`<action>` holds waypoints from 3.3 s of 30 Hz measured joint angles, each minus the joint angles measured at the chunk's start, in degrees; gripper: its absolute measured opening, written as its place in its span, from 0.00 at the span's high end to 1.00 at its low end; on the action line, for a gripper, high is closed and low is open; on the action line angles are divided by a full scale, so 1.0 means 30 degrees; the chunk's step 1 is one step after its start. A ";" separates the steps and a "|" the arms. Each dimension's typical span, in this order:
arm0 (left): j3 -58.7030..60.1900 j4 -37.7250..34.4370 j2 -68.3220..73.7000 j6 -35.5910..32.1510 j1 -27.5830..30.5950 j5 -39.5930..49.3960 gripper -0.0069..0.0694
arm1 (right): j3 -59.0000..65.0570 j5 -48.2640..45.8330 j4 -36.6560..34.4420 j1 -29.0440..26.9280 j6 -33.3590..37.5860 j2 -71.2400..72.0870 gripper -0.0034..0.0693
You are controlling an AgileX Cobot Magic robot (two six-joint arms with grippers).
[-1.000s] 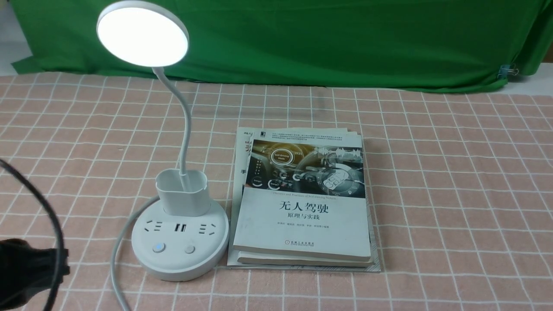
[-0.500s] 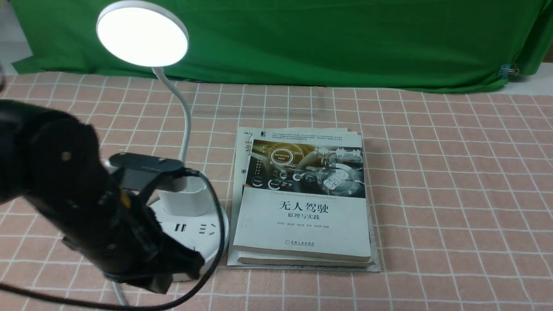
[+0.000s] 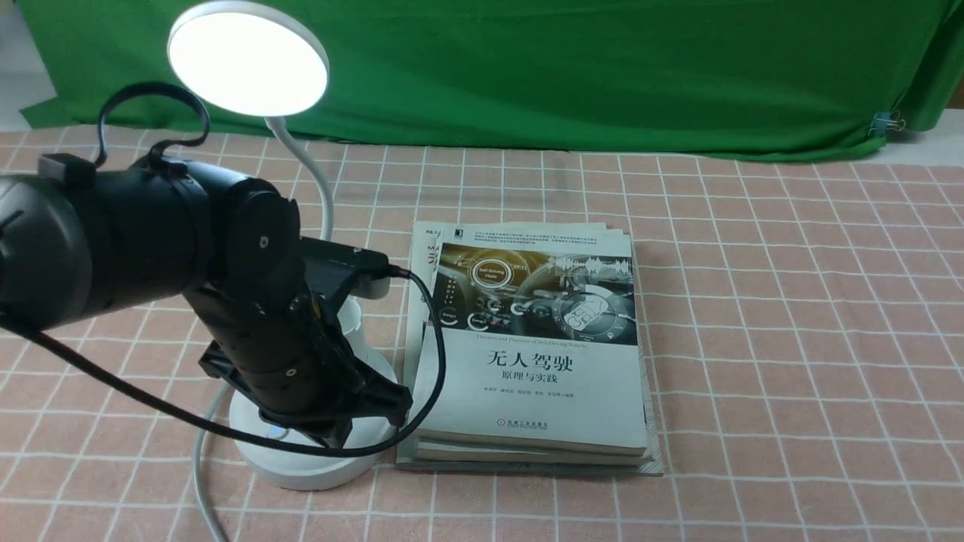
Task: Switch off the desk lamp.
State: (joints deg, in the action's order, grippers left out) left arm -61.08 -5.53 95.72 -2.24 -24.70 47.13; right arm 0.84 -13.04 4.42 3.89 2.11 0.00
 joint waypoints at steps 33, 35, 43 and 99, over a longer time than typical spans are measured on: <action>-0.0453 -0.0118 0.0131 0.0114 0.0746 0.0026 0.90 | 0.0000 0.0000 0.0000 0.0000 0.0000 0.0000 0.62; -0.0453 -0.0228 -0.0303 0.0114 0.0746 0.0050 0.90 | 0.0000 0.0000 0.0000 0.0000 0.0000 0.0000 0.62; -0.0453 -0.0226 0.0485 0.0114 0.0746 -0.0030 0.90 | 0.0000 0.0000 0.0000 0.0000 0.0000 0.0000 0.62; 1.4172 0.0652 -2.2703 0.0102 0.1120 -1.0591 0.90 | 0.0000 0.0000 0.0000 0.0000 0.0000 0.0000 0.62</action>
State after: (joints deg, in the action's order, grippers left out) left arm -18.57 -3.57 27.61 -1.94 -21.33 15.36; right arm 0.84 -13.04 4.42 3.89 2.11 0.00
